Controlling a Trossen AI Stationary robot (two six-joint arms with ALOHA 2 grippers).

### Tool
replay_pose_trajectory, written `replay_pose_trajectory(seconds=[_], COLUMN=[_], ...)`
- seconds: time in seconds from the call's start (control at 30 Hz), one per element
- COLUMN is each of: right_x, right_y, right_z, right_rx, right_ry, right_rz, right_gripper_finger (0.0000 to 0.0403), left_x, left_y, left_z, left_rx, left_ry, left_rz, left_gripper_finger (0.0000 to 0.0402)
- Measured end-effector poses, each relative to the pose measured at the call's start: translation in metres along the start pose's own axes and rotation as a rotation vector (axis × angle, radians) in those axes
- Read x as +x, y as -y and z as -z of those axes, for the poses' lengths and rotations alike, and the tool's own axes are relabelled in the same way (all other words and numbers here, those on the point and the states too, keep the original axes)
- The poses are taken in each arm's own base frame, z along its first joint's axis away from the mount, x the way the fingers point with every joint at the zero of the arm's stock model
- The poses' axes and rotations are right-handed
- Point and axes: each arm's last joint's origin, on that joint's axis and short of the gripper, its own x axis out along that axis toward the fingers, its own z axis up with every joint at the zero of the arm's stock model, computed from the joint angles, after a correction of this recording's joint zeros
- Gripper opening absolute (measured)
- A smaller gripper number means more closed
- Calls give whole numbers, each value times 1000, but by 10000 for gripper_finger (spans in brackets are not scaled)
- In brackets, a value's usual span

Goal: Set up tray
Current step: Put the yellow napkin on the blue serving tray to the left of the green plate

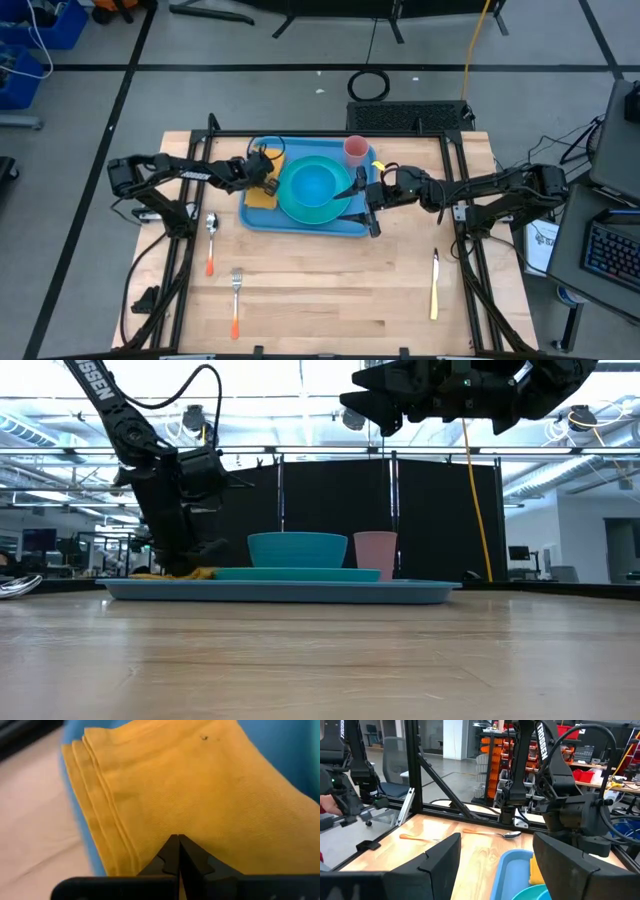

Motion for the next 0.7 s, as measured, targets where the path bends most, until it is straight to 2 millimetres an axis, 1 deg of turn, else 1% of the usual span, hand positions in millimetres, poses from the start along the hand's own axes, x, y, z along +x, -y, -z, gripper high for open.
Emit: replay_pose_trajectory(seconds=[0.1, 0.23, 0.4, 0.5, 0.63, 0.7], right_x=[0, 0, 0, 0, 0, 0], right_y=[0, 0, 0, 0, 0, 0], right_z=[0, 0, 0, 1, 1, 2], right_rx=[1, 1, 2, 1, 7, 6], right_ry=[-1, -2, -4, -5, -10, -16], right_rz=[0, 0, 0, 0, -1, -2], right_gripper_finger=[238, 238, 238, 238, 238, 238], left_x=[1, 1, 1, 0, -10, -20], left_y=[-4, 2, 2, 2, 5, 9], left_z=[1, -4, -5, -4, 2, 2], left_rx=[-70, -26, -30, 4, 23, 29], left_ry=[22, 49, 55, 51, 37, 77], left_rz=[-83, 18, 21, 19, 11, 8], left_gripper_finger=[4, 2, 7, 7, 4, 8])
